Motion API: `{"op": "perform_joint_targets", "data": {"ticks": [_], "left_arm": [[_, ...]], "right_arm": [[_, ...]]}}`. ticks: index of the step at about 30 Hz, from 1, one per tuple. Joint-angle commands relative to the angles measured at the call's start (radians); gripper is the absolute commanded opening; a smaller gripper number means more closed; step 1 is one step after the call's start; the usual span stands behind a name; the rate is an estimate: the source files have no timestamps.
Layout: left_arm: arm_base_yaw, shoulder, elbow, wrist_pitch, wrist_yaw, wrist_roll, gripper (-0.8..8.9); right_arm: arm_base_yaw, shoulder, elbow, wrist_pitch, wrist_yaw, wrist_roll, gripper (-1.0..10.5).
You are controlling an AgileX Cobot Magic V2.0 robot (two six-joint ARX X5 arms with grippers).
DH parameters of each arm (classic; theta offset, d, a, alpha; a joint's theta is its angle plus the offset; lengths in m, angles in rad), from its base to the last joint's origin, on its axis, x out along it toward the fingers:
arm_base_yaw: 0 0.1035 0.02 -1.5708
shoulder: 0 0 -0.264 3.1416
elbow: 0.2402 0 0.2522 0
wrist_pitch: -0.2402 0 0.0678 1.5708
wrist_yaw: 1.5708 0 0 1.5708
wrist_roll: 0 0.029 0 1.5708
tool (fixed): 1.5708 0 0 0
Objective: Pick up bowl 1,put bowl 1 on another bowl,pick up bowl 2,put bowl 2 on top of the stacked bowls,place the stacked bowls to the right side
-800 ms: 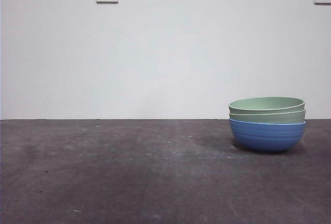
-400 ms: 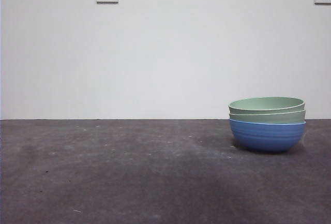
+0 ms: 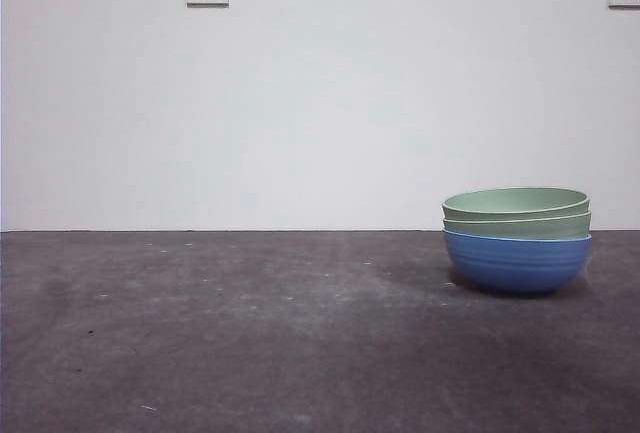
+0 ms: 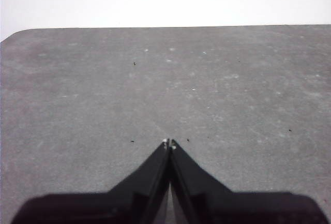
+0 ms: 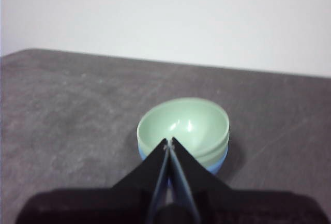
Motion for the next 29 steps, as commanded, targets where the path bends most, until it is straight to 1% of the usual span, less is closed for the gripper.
{"op": "perform_joint_targets", "data": {"ticks": [1,7,12,20,22,29], "left_arm": [[0.003,-0.002,-0.014,0.001,0.007,-0.010,-0.03],[0.003,-0.002,-0.014,0.001,0.008,-0.010,-0.03],[0.003,-0.002,-0.014,0.002,0.008,-0.010,-0.03],[0.003,-0.002,-0.014,0.002,0.008,-0.010,-0.03],[0.003,-0.002,-0.014,0.002,0.007,-0.010,-0.03],[0.003,-0.002,-0.014,0.002,0.008,-0.010,-0.03]], "right_arm": [[0.000,-0.052,-0.071,0.011,0.005,0.042,0.0],[0.000,-0.134,-0.181,0.005,0.004,0.092,0.0],[0.000,-0.161,-0.212,-0.047,0.005,0.093,0.0],[0.000,-0.161,-0.214,-0.047,0.003,0.095,0.0],[0.001,-0.161,-0.214,-0.046,0.002,0.118,0.0],[0.001,-0.161,-0.214,-0.046,0.002,0.116,0.0]]}}
